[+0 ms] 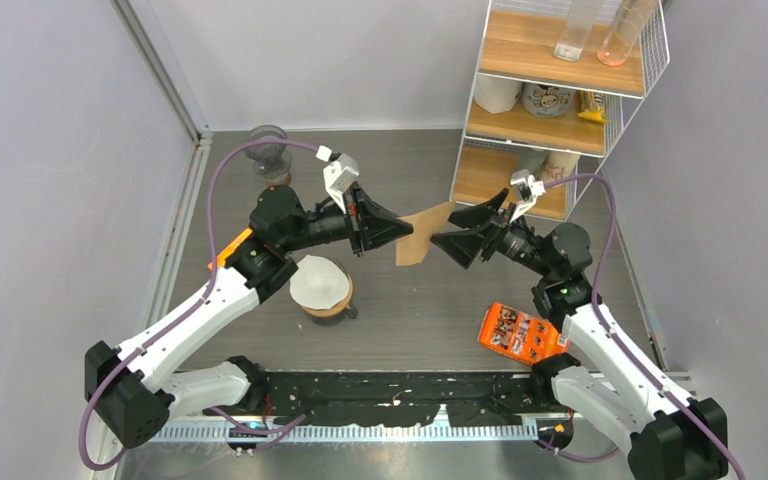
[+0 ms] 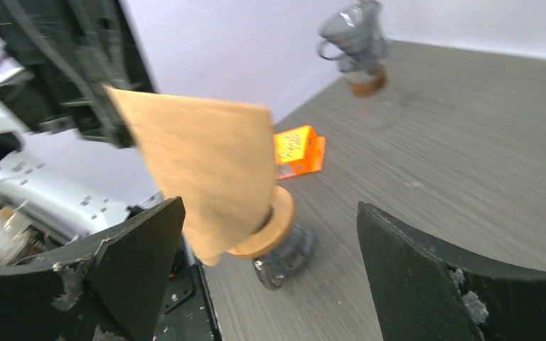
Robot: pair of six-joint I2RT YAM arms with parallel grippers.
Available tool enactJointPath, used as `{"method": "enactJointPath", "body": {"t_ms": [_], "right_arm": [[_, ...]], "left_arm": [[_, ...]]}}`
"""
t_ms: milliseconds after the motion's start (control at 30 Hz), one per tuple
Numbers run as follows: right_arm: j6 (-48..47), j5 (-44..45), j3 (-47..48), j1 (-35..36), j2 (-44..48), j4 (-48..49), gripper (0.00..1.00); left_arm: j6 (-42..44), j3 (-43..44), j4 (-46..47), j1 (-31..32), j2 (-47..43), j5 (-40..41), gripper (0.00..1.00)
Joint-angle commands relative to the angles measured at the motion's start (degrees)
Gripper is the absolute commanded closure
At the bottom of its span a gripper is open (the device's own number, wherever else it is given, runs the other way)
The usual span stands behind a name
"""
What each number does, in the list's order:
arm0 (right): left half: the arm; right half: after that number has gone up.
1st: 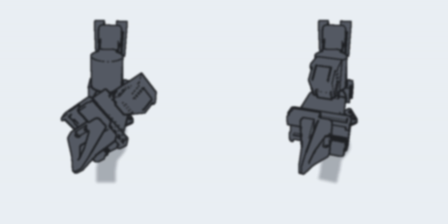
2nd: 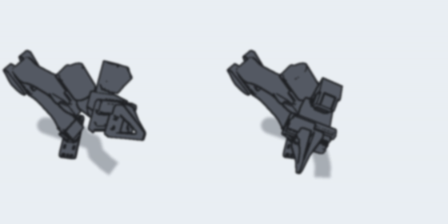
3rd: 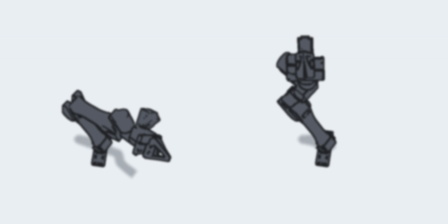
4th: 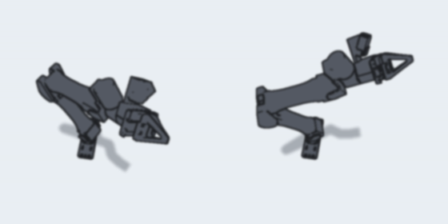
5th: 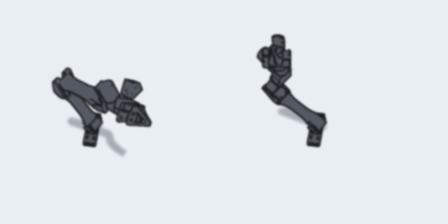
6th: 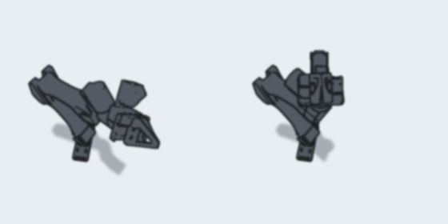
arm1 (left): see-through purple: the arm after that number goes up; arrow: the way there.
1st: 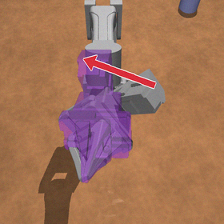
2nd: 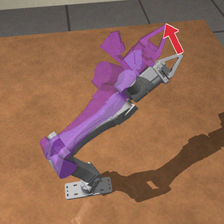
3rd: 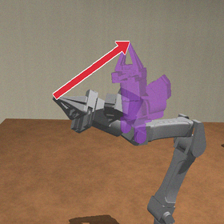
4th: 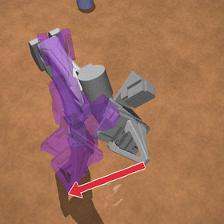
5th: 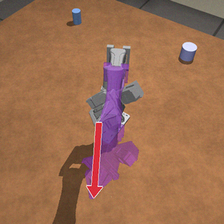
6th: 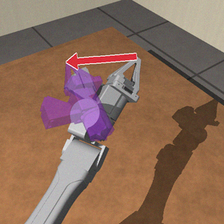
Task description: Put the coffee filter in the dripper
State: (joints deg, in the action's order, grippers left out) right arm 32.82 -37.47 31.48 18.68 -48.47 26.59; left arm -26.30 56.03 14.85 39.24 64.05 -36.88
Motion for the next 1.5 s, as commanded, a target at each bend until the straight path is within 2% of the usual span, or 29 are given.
{"method": "enactJointPath", "body": {"t_ms": [0,100,200,400,667,767,900,1033,1100,1167,1233,1267,1300,1333,1400,1467], "right_arm": [[5.7,-11.9,1.0,-0.1,-1.2,20.2,0.02],[6.5,-13.0,1.8,0.0,-2.3,21.6,0.01],[9.0,-15.0,2.1,0.1,-3.8,25.5,0.09],[14.9,-18.4,1.3,0.3,-4.4,34.3,0.41],[14.6,-19.7,2.2,0.4,-3.0,32.0,0.65],[14.4,-20.1,2.6,0.6,-2.8,30.5,0.73],[13.2,-20.0,3.8,0.6,-2.9,26.5,0.88],[11.9,-19.0,4.9,0.7,-2.7,23.0,0.94],[9.6,-18.2,6.0,0.7,-2.3,18.1,0.95],[5.9,-17.5,7.6,0.8,-1.7,11.3,0.95],[0.6,-16.9,10.0,0.8,-1.0,1.8,0.95],[-1.6,-16.8,12.2,0.9,-0.8,-6.7,0.95],[-6.5,-16.7,13.4,0.9,-0.9,-11.0,0.95],[-8.9,-16.4,15.9,0.9,-1.0,-19.8,0.95],[-15.8,-16.7,19.0,1.0,-1.6,-31.0,0.95],[-21.8,-17.4,21.3,1.7,-2.4,-37.8,0.95]], "left_arm": [[0.6,0.0,5.1,-0.3,-0.6,-5.6,1.00],[-0.5,0.1,6.8,-0.3,-0.1,-7.4,1.00],[-0.6,0.1,7.2,-0.3,0.3,-8.0,1.00],[1.2,-0.3,5.9,-0.4,0.4,-6.3,1.00],[1.4,-1.6,4.9,-1.3,0.2,-2.0,1.00],[0.5,-1.8,5.7,-1.8,0.8,-2.1,1.00],[0.1,-1.7,5.9,-2.0,1.7,-2.8,0.98],[0.5,-1.8,6.0,-1.9,2.2,-5.0,0.95],[1.9,-1.9,5.4,-1.9,2.1,-6.7,0.87],[5.2,-2.1,3.8,-2.0,1.5,-8.7,0.66],[8.4,-2.3,1.4,-1.9,0.8,-9.9,0.32],[10.1,-2.3,-0.1,-1.9,0.3,-10.3,0.14],[11.6,-2.3,-1.6,-2.0,0.1,-11.1,0.01],[12.6,-2.2,-2.6,-1.9,0.0,-12.1,0.01],[13.6,-1.6,-4.8,-2.0,0.3,-13.8,0.01],[14.3,-0.9,-5.9,-2.0,1.3,-15.9,0.00]]}}
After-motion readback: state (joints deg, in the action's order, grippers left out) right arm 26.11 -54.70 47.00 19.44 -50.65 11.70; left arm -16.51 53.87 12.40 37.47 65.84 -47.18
